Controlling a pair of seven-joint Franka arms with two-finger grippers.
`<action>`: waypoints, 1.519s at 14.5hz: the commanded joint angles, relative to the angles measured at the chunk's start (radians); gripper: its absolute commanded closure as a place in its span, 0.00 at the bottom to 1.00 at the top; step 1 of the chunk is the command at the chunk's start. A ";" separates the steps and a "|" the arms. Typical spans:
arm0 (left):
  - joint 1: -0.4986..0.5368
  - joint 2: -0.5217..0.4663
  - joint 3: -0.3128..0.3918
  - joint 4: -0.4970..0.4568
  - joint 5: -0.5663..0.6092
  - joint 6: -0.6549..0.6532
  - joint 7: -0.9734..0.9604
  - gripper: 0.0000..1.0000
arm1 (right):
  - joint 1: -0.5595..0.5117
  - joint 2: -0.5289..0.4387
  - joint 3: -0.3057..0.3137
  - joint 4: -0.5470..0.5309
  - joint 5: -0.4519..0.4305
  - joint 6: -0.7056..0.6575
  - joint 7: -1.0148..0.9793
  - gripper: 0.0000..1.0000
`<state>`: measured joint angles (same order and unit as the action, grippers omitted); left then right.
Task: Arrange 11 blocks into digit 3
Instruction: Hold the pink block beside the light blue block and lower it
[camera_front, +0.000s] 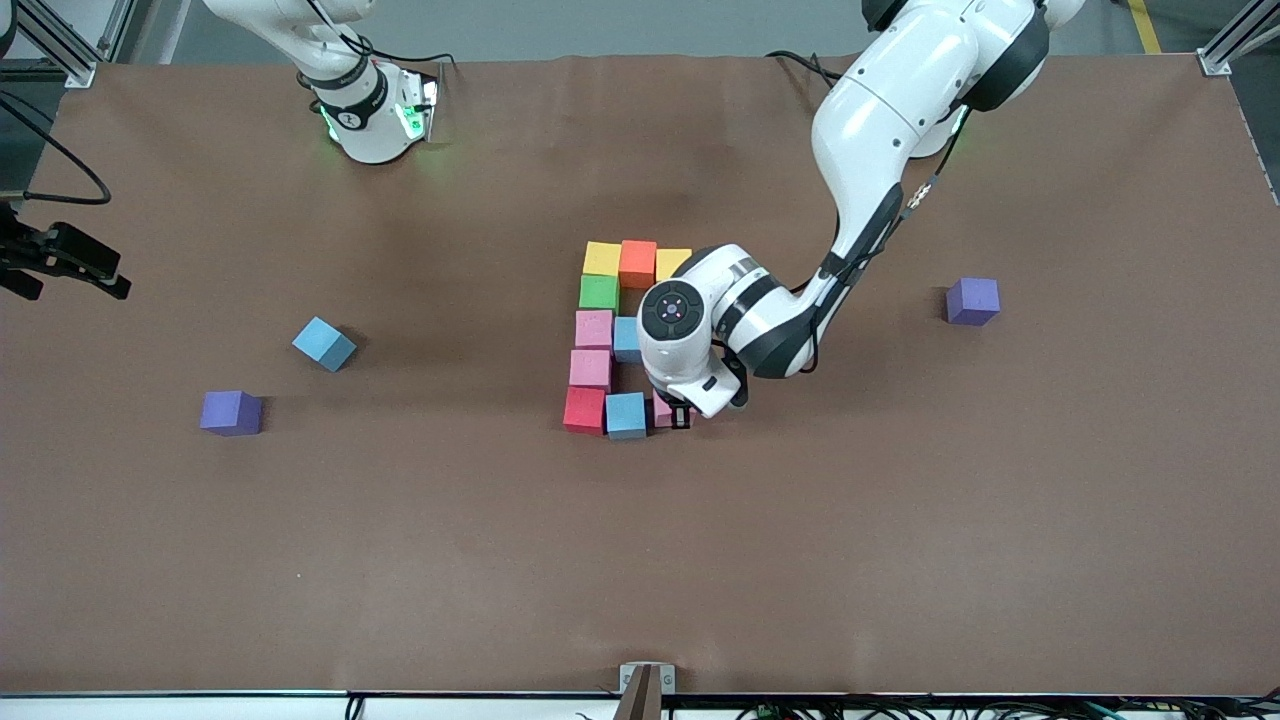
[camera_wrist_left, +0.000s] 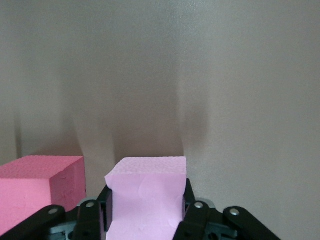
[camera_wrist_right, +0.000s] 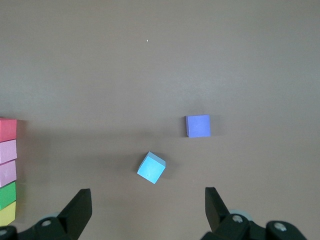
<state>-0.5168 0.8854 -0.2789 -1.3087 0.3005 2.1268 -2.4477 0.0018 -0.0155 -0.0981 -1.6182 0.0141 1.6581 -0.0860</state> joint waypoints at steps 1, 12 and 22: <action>-0.011 0.000 0.014 0.020 0.000 -0.005 0.018 0.75 | 0.000 -0.014 0.001 -0.011 -0.017 0.005 0.000 0.00; -0.012 0.018 0.018 0.022 0.000 0.048 0.023 0.75 | 0.001 -0.014 0.001 -0.009 -0.017 0.003 0.000 0.00; -0.019 0.035 0.020 0.022 0.000 0.073 0.024 0.74 | 0.001 -0.014 0.003 -0.003 -0.017 -0.001 0.000 0.00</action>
<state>-0.5206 0.9046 -0.2715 -1.2988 0.3005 2.1798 -2.4352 0.0018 -0.0155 -0.0979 -1.6159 0.0141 1.6584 -0.0860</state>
